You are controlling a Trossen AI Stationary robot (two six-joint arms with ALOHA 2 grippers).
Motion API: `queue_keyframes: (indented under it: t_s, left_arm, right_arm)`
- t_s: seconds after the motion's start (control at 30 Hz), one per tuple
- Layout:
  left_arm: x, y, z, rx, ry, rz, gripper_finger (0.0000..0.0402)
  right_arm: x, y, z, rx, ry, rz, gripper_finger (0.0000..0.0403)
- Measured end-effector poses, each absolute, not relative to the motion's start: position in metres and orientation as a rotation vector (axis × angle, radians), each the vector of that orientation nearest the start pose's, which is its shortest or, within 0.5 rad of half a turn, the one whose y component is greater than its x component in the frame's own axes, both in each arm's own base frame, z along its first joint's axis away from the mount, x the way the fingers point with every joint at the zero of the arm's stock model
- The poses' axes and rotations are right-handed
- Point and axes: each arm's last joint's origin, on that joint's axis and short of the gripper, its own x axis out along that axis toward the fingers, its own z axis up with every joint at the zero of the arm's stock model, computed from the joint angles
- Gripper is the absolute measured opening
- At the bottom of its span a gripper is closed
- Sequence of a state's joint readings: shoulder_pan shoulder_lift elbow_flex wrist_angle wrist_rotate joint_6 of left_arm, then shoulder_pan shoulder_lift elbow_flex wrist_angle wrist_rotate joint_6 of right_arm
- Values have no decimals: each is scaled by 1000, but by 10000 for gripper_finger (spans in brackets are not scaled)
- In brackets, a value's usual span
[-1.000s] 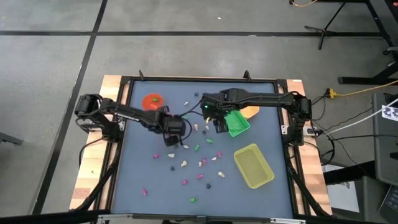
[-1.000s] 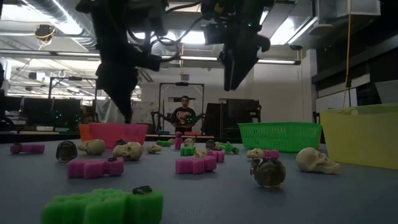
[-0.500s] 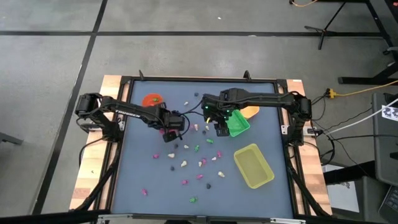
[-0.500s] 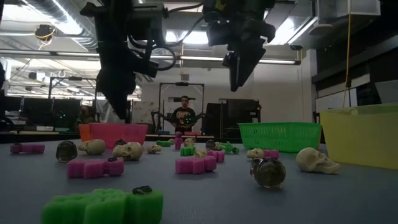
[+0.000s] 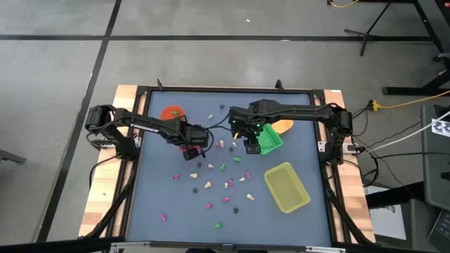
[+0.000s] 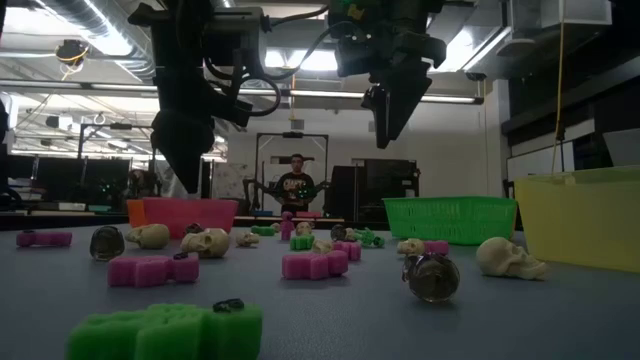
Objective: Sort Halloween decoration
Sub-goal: Put the pink skeleton toy into the yellow bin
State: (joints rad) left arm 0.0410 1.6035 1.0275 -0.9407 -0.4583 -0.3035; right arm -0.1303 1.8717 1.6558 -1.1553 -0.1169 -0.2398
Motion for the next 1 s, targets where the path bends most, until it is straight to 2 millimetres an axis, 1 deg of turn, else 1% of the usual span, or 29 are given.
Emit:
queue_keyframes:
  t_s: [0.17,0.5,0.6,0.7,0.83,0.93,1.0]
  left_arm:
    - [271,24,191,75,1410,619,190]
    - [272,24,191,70,1397,619,188]
    - [272,24,191,70,1397,619,188]
    - [272,24,191,70,1397,619,188]
    - [272,24,191,69,1396,620,188]
    - [273,24,191,70,1396,619,188]
    - [273,24,191,69,1396,619,188]
  right_arm:
    - [367,-40,267,-41,1350,161,207]
    - [369,-15,267,-103,1348,241,207]
    - [367,-8,266,-118,1372,265,207]
    - [364,-1,257,-148,1397,302,207]
    - [358,8,239,-183,1445,351,207]
    - [357,16,226,-223,1442,393,207]
    - [357,23,222,-254,1429,421,207]
